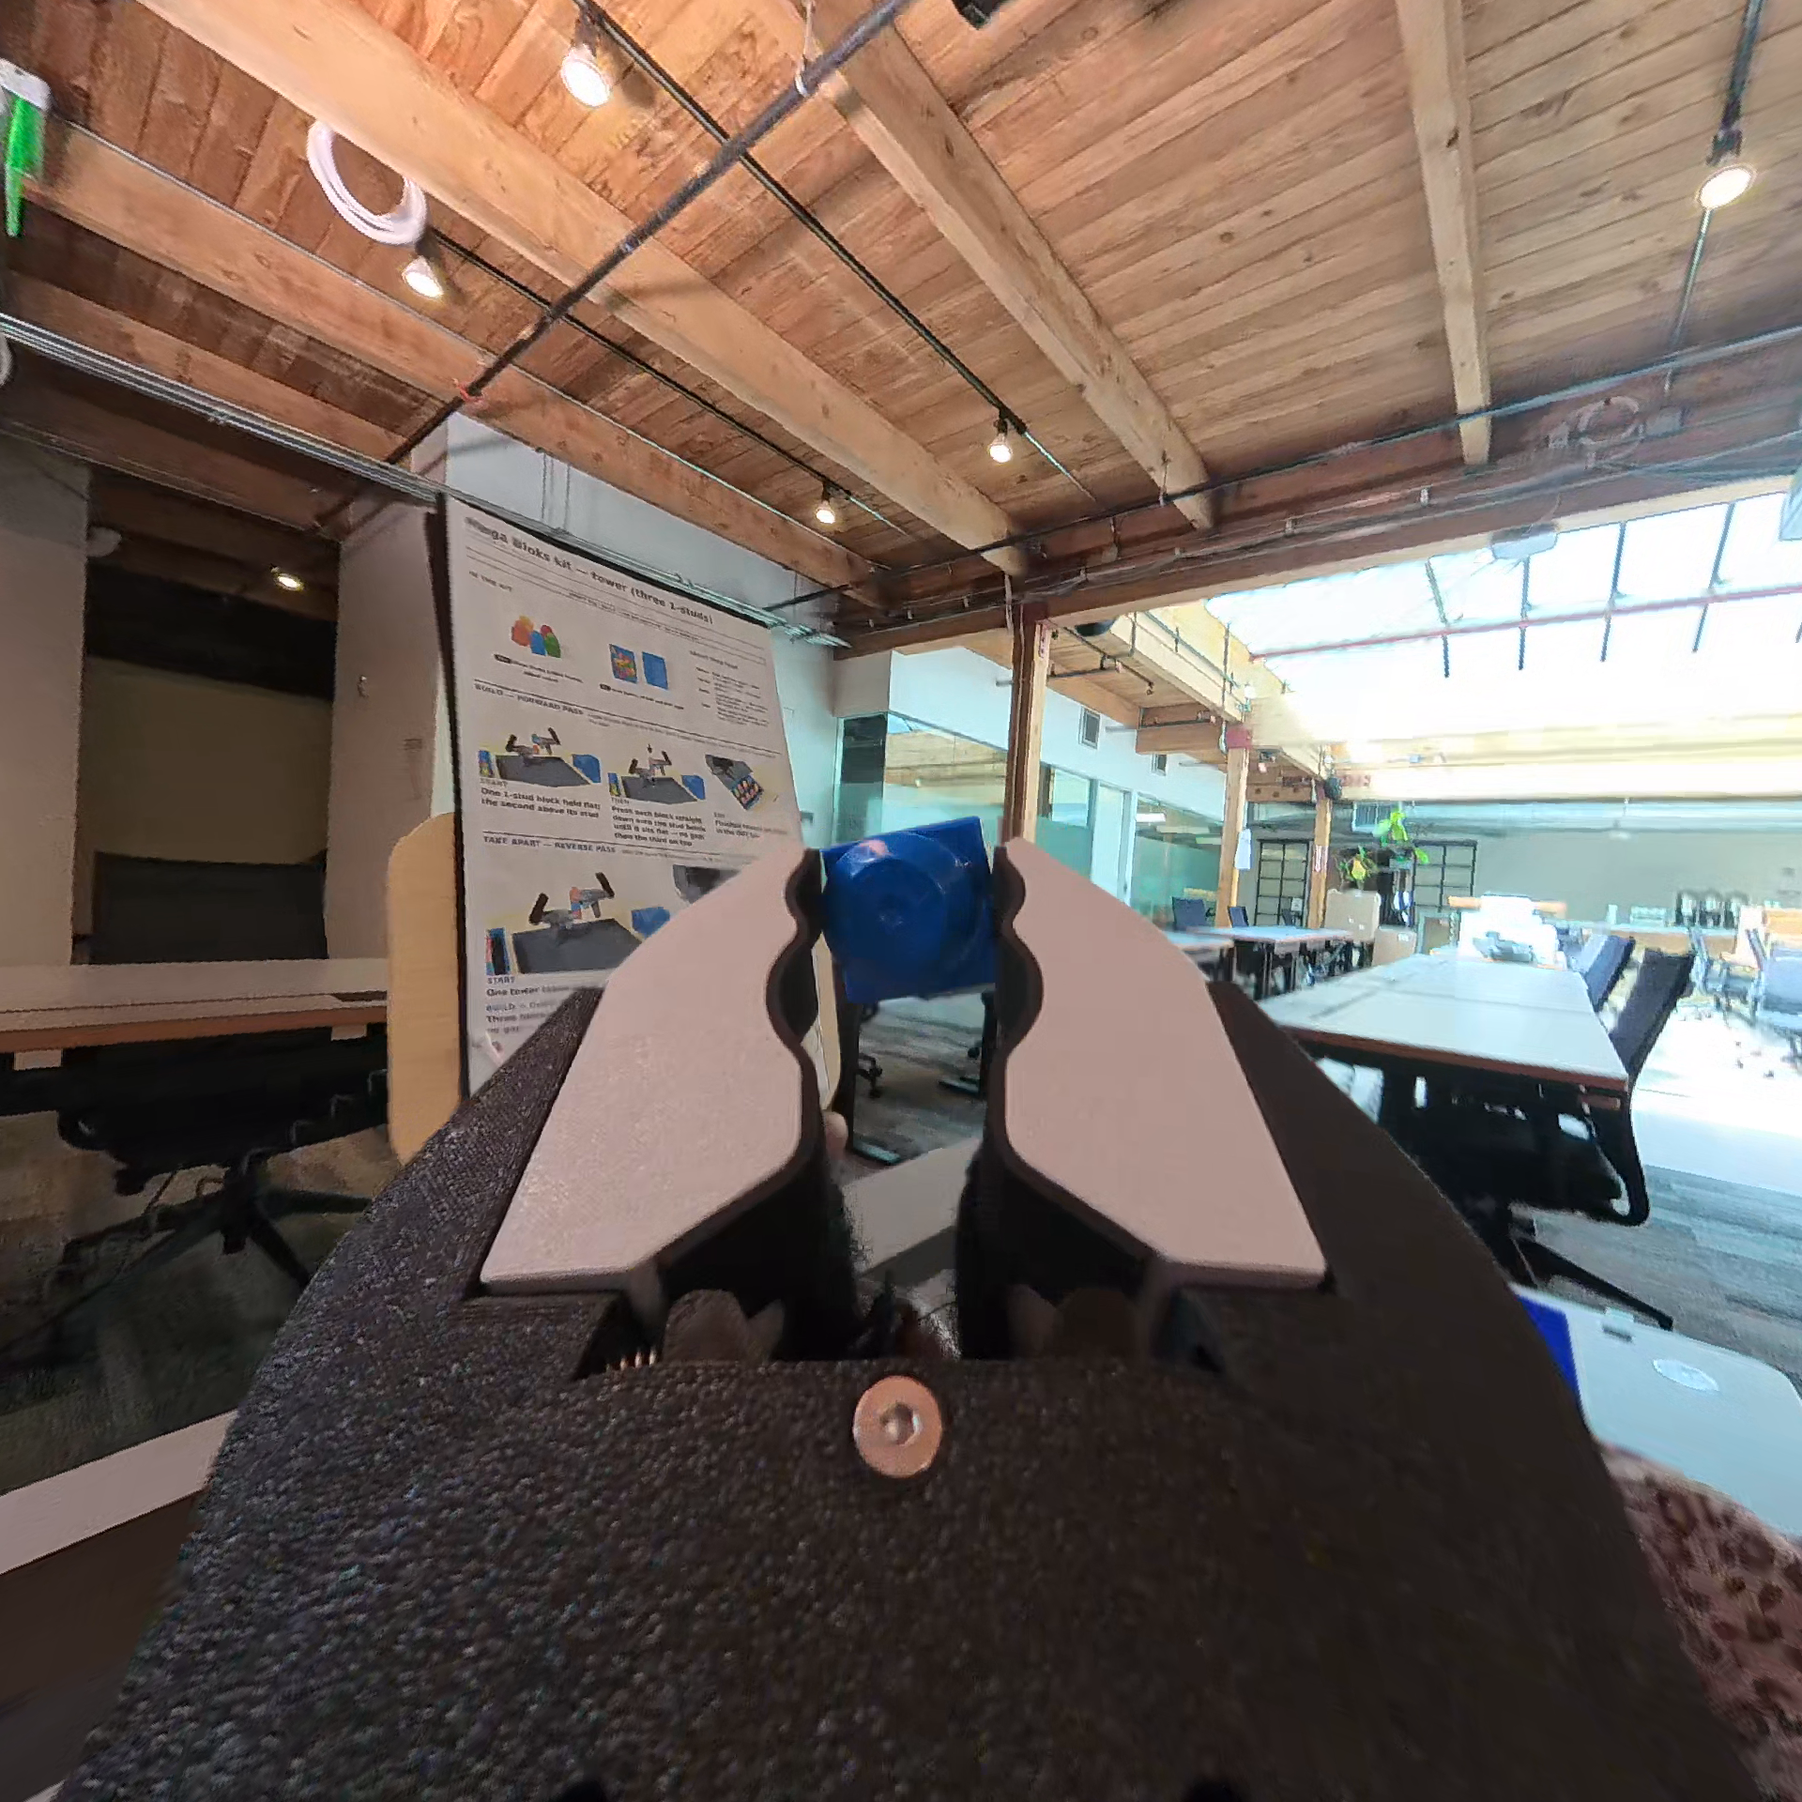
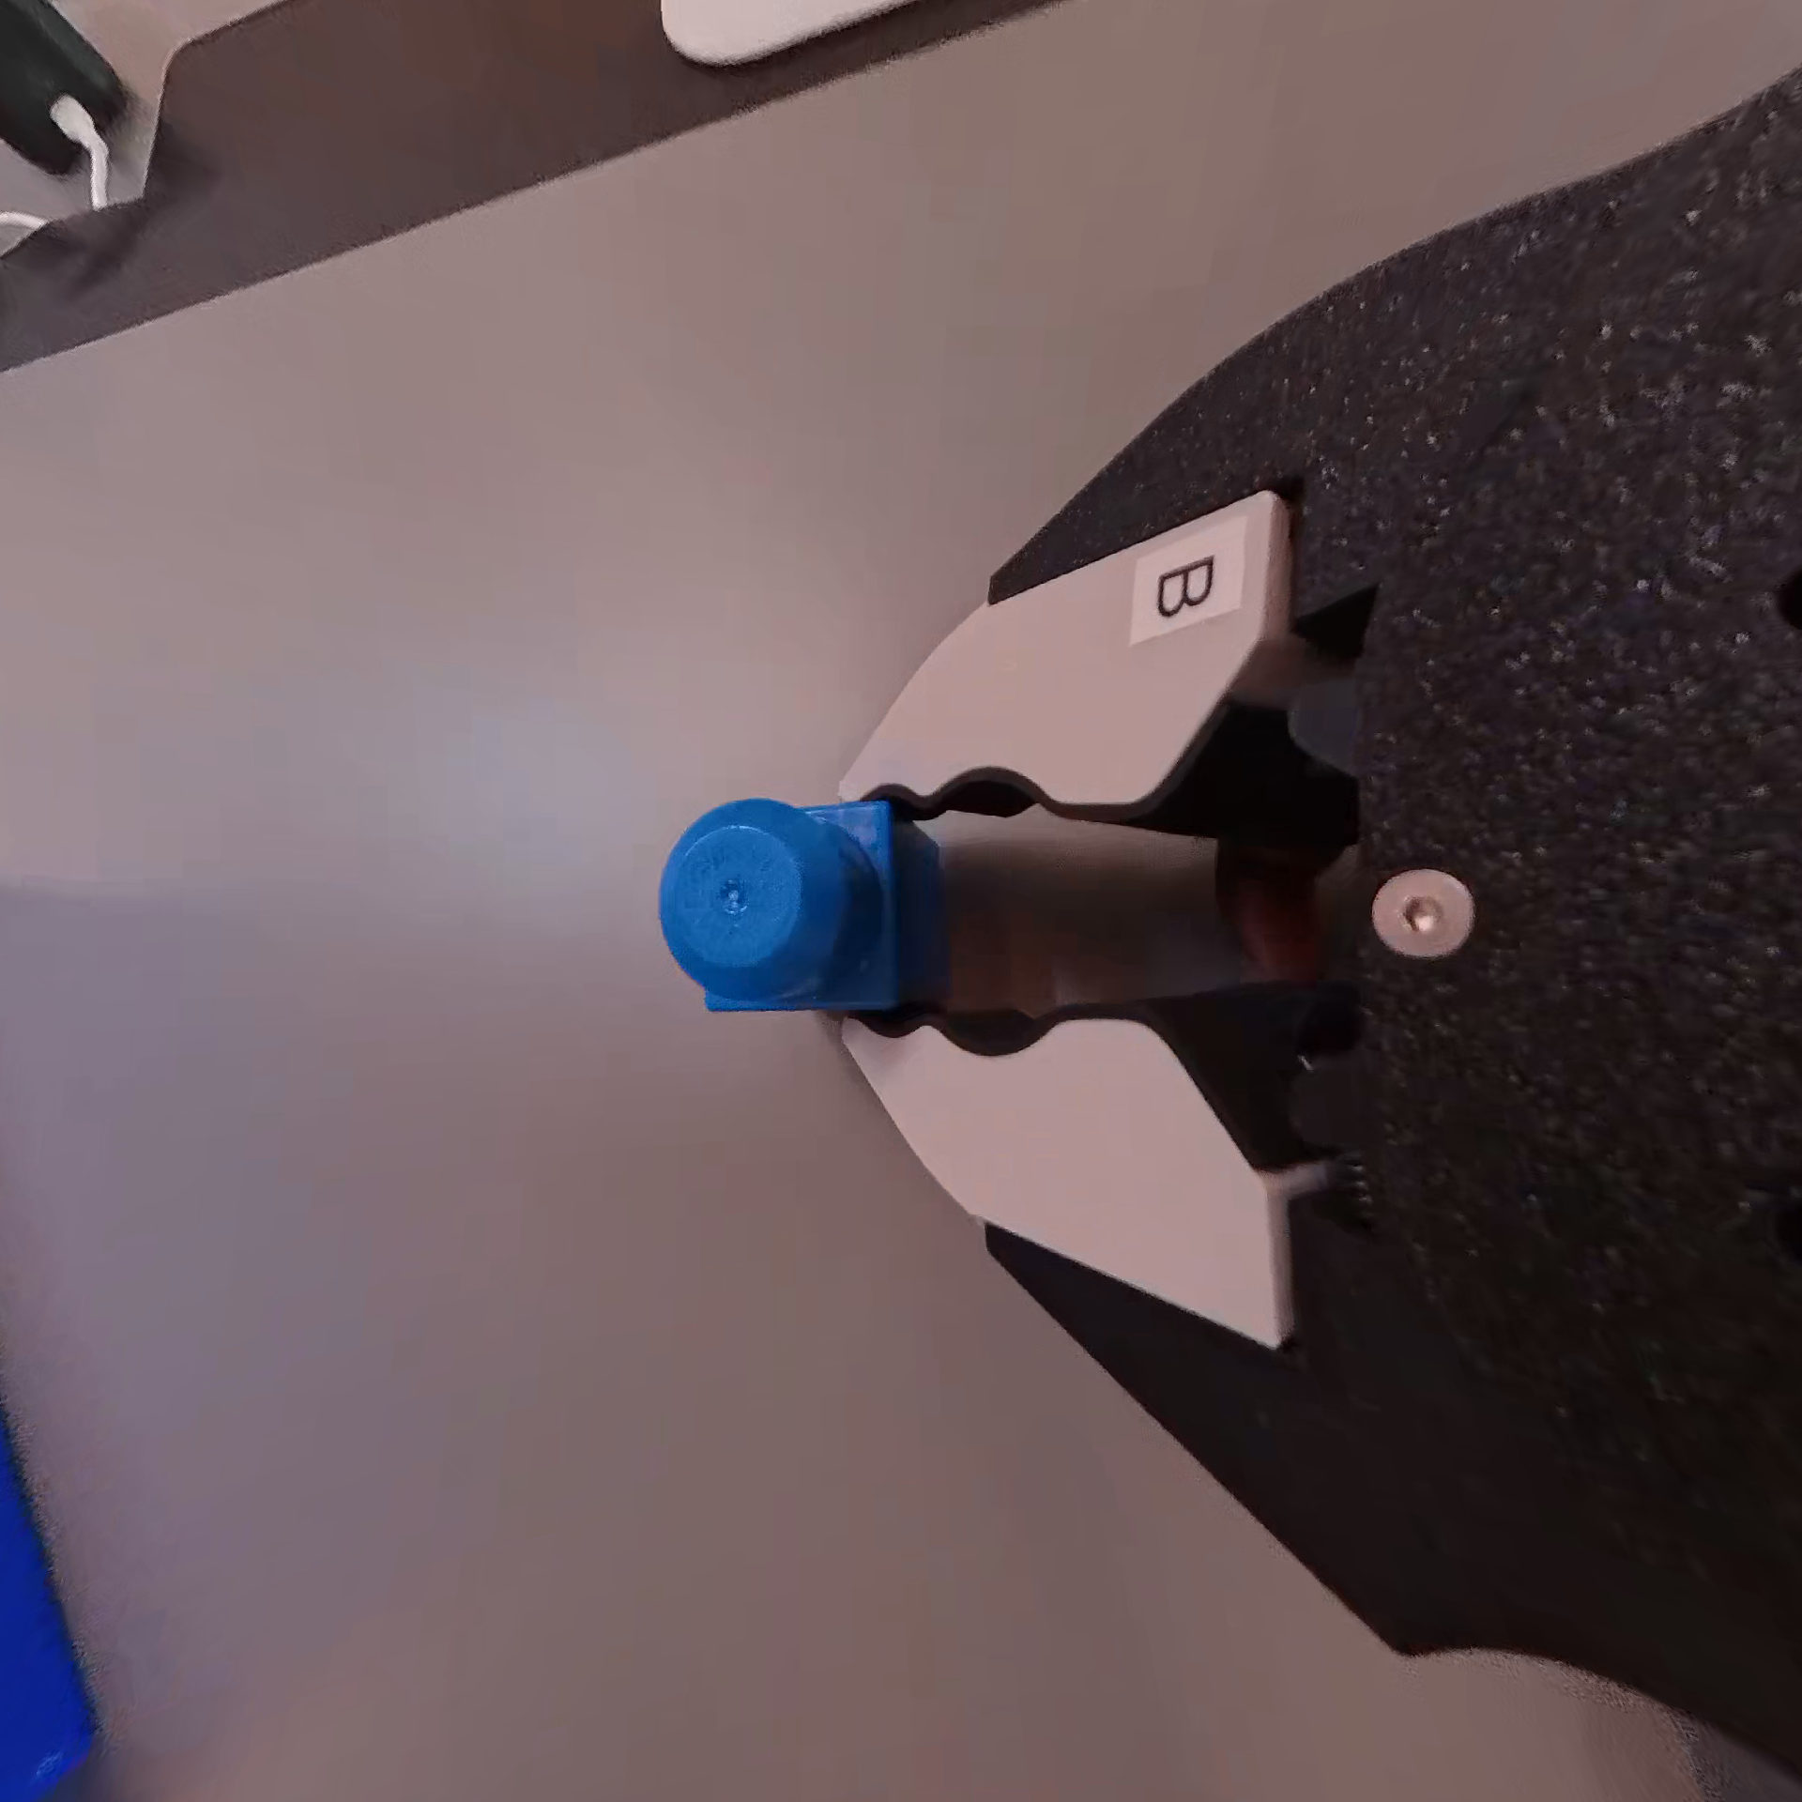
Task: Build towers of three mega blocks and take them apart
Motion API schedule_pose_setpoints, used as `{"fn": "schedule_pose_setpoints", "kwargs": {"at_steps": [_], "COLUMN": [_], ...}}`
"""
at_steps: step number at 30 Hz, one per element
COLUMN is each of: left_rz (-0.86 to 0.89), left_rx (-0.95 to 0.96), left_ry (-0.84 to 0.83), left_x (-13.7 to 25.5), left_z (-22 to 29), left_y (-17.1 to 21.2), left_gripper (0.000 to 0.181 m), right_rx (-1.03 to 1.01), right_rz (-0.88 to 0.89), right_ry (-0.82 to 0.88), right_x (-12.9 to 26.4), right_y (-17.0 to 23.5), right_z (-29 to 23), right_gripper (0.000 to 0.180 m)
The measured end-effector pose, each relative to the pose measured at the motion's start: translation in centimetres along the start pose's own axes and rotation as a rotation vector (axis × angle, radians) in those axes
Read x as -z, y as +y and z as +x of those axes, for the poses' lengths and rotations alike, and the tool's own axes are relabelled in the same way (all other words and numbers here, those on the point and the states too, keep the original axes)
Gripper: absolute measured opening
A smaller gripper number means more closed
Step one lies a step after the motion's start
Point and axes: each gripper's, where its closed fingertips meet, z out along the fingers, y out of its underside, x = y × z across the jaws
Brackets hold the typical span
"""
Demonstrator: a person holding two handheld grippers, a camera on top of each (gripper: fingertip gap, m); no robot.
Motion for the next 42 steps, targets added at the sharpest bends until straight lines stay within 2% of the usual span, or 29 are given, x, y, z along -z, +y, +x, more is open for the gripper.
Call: {"fn": "schedule_pose_setpoints", "kwargs": {"at_steps": [1, 5, 7, 13, 18, 21, 29, 31, 34, 38, 39, 41, 42], "left_rz": [-0.047, -0.353, -0.466, -0.674, -0.813, -0.966, -1.165, -1.146, -1.070, -1.057, -1.023, -0.959, -0.927], "left_rx": [-0.019, -0.220, -0.292, -0.289, -0.262, -0.335, -0.438, -0.439, -0.325, -0.339, -0.339, -0.370, -0.370], "left_ry": [0.026, 0.141, 0.252, 0.491, 0.581, 0.567, 0.530, 0.539, 0.565, 0.592, 0.586, 0.574, 0.579], "left_x": [-0.2, -0.7, -0.9, -1.4, -0.4, 0.9, 1.7, 1.4, 0.4, 1.1, 0.9, 0.4, 0.3], "left_z": [0.4, 2.2, 3.8, 7.4, 8.8, 8.5, 8.7, 9.0, 10.2, 9.8, 9.7, 9.4, 9.4], "left_y": [0.8, 6.7, 9.7, 16.3, 18.6, 20.0, 21.9, 21.9, 21.3, 20.9, 20.6, 19.9, 19.6], "left_gripper": [0.033, 0.033, 0.033, 0.033, 0.033, 0.032, 0.033, 0.032, 0.033, 0.033, 0.037, 0.061, 0.065], "right_rx": [0.010, 0.015, 0.044, 0.144, 0.171, 0.211, 0.275, 0.289, 0.298, 0.278, 0.254, 0.204, 0.176], "right_rz": [-0.016, 0.011, 0.000, -0.001, -0.011, -0.103, -0.184, -0.131, -0.031, 0.009, 0.044, 0.132, 0.165], "right_ry": [0.014, 0.045, 0.047, -0.039, -0.039, 0.008, 0.032, 0.042, 0.017, -0.026, -0.057, -0.091, -0.099], "right_x": [0.7, 4.6, 6.5, 9.6, 10.0, 9.7, 8.8, 8.7, 8.7, 8.4, 8.5, 9.1, 9.6], "right_y": [-0.1, -2.6, -3.7, -6.0, -6.3, -5.4, -4.9, -5.6, -7.1, -7.4, -7.7, -8.5, -8.9], "right_z": [0.3, 0.7, 0.3, -2.8, -3.1, -2.7, -2.6, -2.5, -3.1, -3.5, -3.8, -4.0, -3.9], "right_gripper": [0.036, 0.036, 0.036, 0.036, 0.036, 0.036, 0.035, 0.035, 0.035, 0.035, 0.036, 0.036, 0.035]}}
